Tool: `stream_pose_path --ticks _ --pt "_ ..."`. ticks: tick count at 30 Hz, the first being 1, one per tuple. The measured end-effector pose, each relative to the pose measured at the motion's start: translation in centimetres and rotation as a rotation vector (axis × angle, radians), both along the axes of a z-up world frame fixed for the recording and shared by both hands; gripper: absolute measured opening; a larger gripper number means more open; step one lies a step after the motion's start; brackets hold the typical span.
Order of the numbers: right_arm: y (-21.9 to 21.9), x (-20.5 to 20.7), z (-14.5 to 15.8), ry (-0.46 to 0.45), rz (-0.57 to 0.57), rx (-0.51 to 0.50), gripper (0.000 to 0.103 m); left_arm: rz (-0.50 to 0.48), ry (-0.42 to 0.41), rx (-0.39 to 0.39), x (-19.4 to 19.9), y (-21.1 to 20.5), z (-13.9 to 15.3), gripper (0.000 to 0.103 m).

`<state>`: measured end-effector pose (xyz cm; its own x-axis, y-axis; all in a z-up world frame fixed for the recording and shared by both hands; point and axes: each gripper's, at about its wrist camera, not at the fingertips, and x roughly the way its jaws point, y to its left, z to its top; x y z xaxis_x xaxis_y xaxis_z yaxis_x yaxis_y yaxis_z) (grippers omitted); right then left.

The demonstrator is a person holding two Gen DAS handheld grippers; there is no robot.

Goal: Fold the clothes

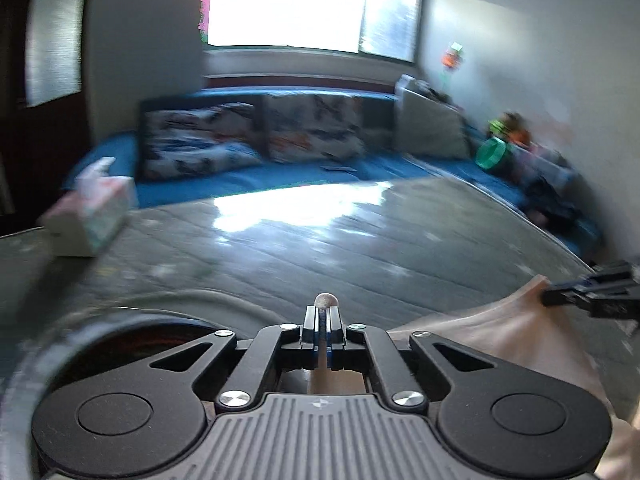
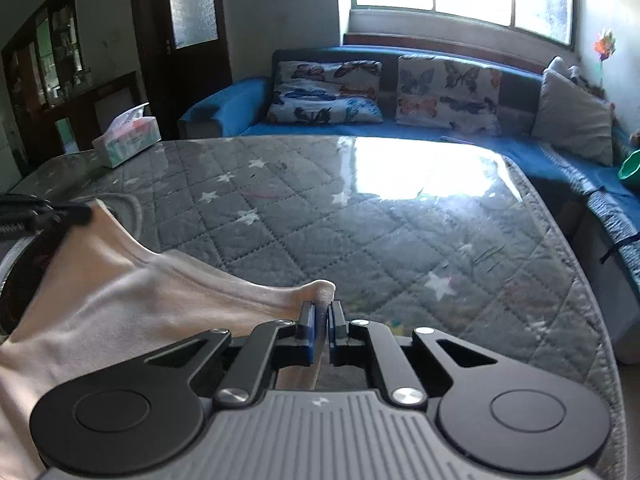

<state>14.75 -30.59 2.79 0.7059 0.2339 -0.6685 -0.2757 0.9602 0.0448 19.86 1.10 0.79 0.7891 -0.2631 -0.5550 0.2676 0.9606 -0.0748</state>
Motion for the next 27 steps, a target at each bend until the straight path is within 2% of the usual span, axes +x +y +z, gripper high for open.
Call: stream_pose_path --ticks 4,12,14,15,17,19,21,23,27 --pt "0.5 0.3 -0.2 -0.021 -0.007 -0.034 0.005 0.063 0.006 -0.015 0.5 2.6 -0.2 0.003" --pt "2.0 2.0 -2.0 -0.007 -0.003 -0.087 0.006 0.051 0.014 0.018 1.6 2.5 -1.6 0.004" --pt "2.1 2.2 -2.2 -0.007 -0.005 -0.093 0.007 0.051 0.034 0.027 2.0 2.6 -2.2 0.004" --pt "2.1 2.3 -2.2 -0.007 -0.007 -0.095 0.008 0.053 0.043 0.031 2.2 2.6 -2.4 0.008" --pt "2.1 2.3 -1.9 -0.007 -0.009 -0.097 0.016 0.075 0.058 0.046 2.5 2.7 -2.8 0.008" --pt "2.0 1.9 -1.4 -0.013 -0.004 -0.097 0.018 0.092 0.062 0.035 2.3 3.3 -2.5 0.01" --pt "1.9 1.3 -0.8 -0.021 0.004 -0.095 0.02 0.1 0.058 0.008 1.7 3.7 -1.9 0.01" --pt "2.2 0.2 -0.1 -0.023 0.033 -0.079 0.028 0.065 0.054 -0.02 0.2 3.6 -1.1 0.01" --pt "3.3 -2.4 0.9 -0.006 0.127 -0.042 0.031 -0.028 0.067 -0.073 -4.0 2.9 -0.5 0.01"
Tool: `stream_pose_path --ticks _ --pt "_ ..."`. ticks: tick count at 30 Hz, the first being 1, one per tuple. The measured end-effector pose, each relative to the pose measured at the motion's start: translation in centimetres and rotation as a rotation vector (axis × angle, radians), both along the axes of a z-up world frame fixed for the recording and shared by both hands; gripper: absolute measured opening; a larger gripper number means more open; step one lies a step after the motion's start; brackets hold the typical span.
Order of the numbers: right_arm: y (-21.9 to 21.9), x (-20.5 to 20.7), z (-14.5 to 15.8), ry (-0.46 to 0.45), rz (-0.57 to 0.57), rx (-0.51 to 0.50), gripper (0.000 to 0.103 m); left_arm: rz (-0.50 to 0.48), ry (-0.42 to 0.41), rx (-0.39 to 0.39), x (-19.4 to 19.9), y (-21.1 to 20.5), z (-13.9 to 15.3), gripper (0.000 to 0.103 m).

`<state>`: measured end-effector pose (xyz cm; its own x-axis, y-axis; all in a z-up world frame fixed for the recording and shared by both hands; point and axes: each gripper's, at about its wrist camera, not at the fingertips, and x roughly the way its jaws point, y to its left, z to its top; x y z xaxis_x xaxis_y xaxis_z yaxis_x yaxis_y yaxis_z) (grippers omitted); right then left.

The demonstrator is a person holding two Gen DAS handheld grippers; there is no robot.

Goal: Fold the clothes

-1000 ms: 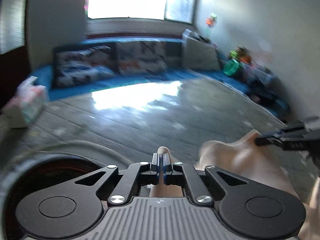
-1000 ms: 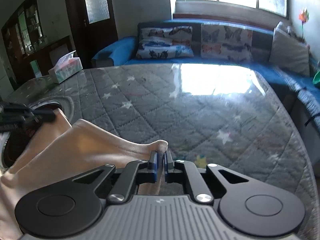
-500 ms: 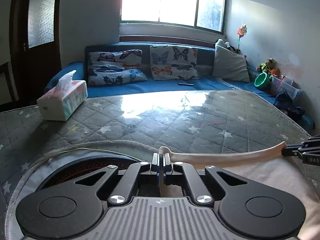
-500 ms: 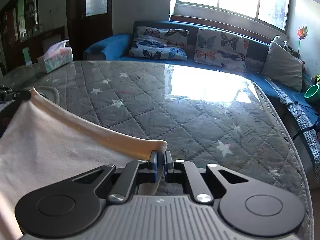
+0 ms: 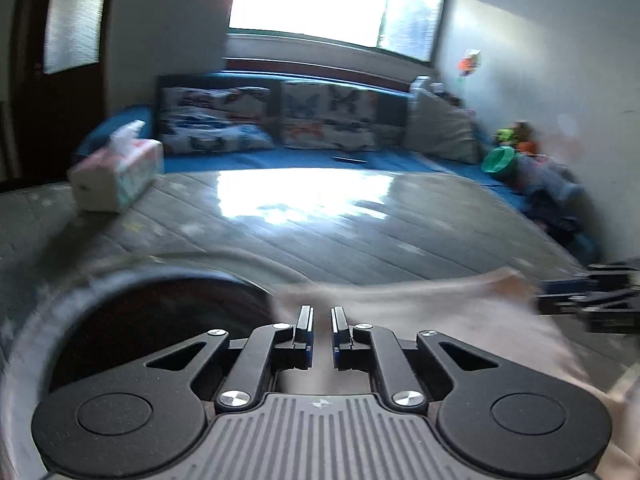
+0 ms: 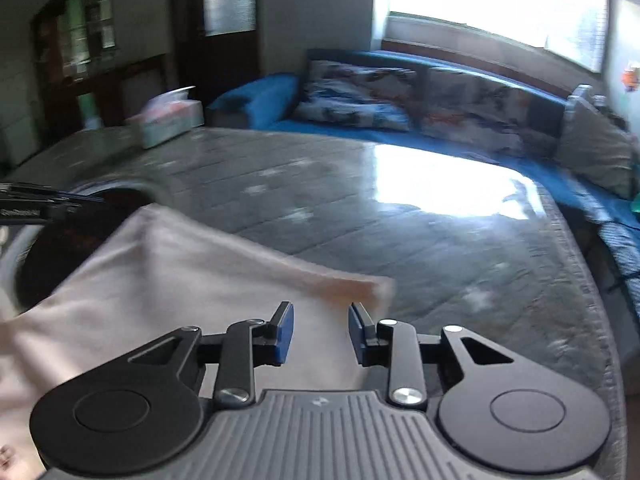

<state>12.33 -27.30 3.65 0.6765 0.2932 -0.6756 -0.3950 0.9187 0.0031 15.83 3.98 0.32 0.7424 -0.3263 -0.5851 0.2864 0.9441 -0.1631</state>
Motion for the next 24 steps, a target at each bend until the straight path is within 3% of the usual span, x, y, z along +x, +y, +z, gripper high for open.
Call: stream_pose_path --ticks 6,10,17,22,24 --pt "2.7 -5.0 0.0 0.024 0.144 -0.005 0.035 -0.093 0.029 -0.03 -7.1 -1.1 -0.9 0.01" --pt "4.3 -7.9 -0.6 0.026 0.209 -0.018 0.035 -0.087 0.025 -0.012 -10.4 -1.2 -1.7 0.01" --pt "6.6 -11.7 -2.3 -0.009 0.262 -0.086 0.035 -0.016 0.063 0.0 -11.7 0.5 -3.1 0.01" --pt "6.1 -13.6 -0.5 -0.016 0.291 -0.046 0.035 -0.015 0.055 -0.021 -11.8 1.2 -2.2 0.01" --pt "5.9 -14.2 0.2 0.022 0.328 -0.007 0.035 -0.038 0.043 -0.044 -11.2 0.8 -1.2 0.01"
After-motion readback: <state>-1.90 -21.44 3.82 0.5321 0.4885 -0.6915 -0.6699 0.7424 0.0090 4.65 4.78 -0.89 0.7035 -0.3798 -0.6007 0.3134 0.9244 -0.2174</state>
